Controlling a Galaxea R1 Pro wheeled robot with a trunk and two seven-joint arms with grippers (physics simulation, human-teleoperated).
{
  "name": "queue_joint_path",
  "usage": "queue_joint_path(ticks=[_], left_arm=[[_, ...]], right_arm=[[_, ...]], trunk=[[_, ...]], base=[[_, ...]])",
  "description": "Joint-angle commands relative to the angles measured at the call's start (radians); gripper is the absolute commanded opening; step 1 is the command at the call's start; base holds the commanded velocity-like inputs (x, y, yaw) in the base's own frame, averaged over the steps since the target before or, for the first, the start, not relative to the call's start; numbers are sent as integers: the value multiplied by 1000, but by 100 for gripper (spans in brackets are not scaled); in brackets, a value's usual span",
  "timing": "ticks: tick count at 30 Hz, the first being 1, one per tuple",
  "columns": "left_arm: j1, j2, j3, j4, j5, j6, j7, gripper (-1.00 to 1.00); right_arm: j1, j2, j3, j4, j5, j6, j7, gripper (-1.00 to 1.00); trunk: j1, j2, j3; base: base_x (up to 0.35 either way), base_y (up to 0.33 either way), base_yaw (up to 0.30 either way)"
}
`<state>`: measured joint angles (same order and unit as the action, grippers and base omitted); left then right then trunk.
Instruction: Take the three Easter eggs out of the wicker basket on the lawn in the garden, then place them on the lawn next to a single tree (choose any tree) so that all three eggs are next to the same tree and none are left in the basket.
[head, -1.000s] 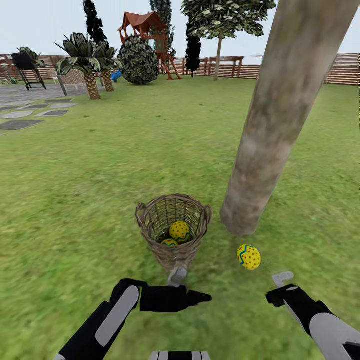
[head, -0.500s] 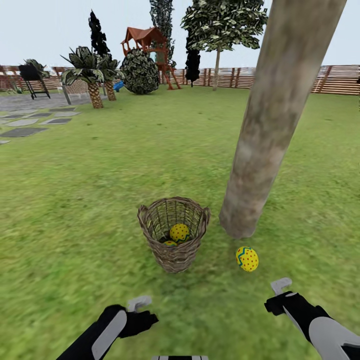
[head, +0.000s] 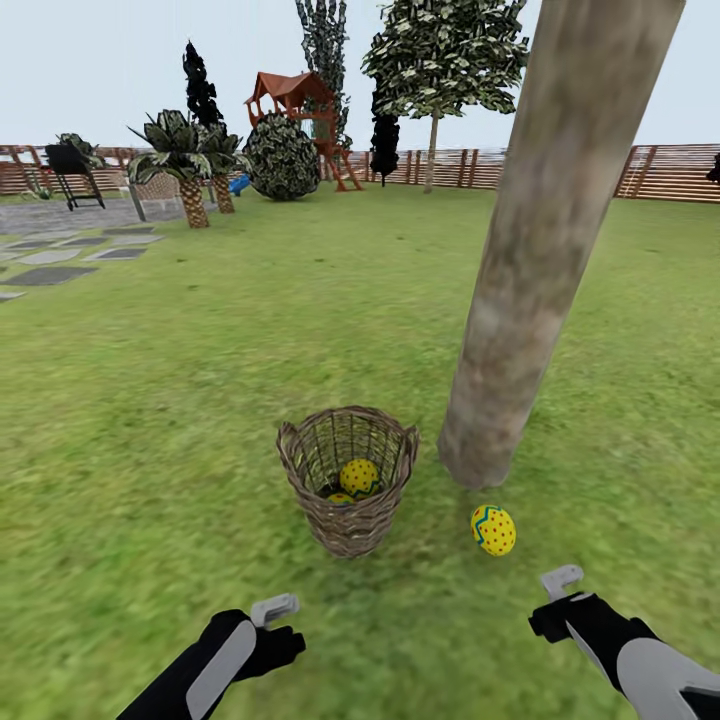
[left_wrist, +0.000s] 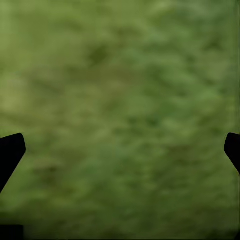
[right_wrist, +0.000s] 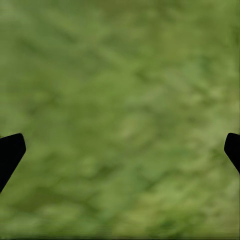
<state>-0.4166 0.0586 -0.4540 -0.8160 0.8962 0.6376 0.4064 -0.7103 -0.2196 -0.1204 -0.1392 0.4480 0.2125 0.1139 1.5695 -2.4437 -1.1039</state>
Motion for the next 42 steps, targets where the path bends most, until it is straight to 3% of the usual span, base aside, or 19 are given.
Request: queue_joint_path(ticks=[1, 5, 9, 12, 14, 17, 23, 29, 35, 42], left_arm=[[-1, 1, -5, -2, 11, 0, 10, 100], [-1, -1, -6, 1, 11, -1, 11, 100], [-1, 1, -6, 4, 10, -1, 11, 100], [-1, 1, -6, 14, 10, -2, 12, 100], [-1, 0, -6, 48, 10, -4, 11, 100], [-1, 8, 0, 93, 9, -7, 9, 100], [-1, 5, 16, 104, 9, -6, 9, 100], [-1, 4, 17, 106, 9, -6, 8, 100], [-1, 8, 17, 107, 10, -6, 8, 100], [-1, 9, 17, 109, 10, -6, 8, 100]], right_arm=[[0, 1, -8, 1, 11, 5, 7, 100], [0, 2, -8, 23, 11, 5, 25, 100], [0, 2, -7, 60, 12, 5, 113, 100], [3, 2, -7, 86, 11, 3, 143, 100], [6, 6, -8, 100, 8, 2, 147, 100], [36, 47, -8, 121, 4, 1, 145, 100], [81, 85, -8, 128, 9, 1, 144, 100], [86, 93, -9, 126, 8, -10, 144, 100], [86, 92, -9, 128, 6, -101, 144, 100], [86, 92, -9, 128, 7, -116, 144, 100]], trunk=[[-4, 7, 2], [-19, 35, 15], [-35, 63, 27], [-46, 84, 37], [-54, 98, 43], [-65, 119, 52], [-88, 161, 71], [-111, 203, 90], [-134, 245, 109], [-161, 294, 131]], base=[[0, 0, 0], [0, 0, 0], [0, 0, 0], [0, 0, 0], [0, 0, 0], [0, 0, 0], [0, 0, 0], [0, 0, 0], [0, 0, 0], [0, 0, 0]])
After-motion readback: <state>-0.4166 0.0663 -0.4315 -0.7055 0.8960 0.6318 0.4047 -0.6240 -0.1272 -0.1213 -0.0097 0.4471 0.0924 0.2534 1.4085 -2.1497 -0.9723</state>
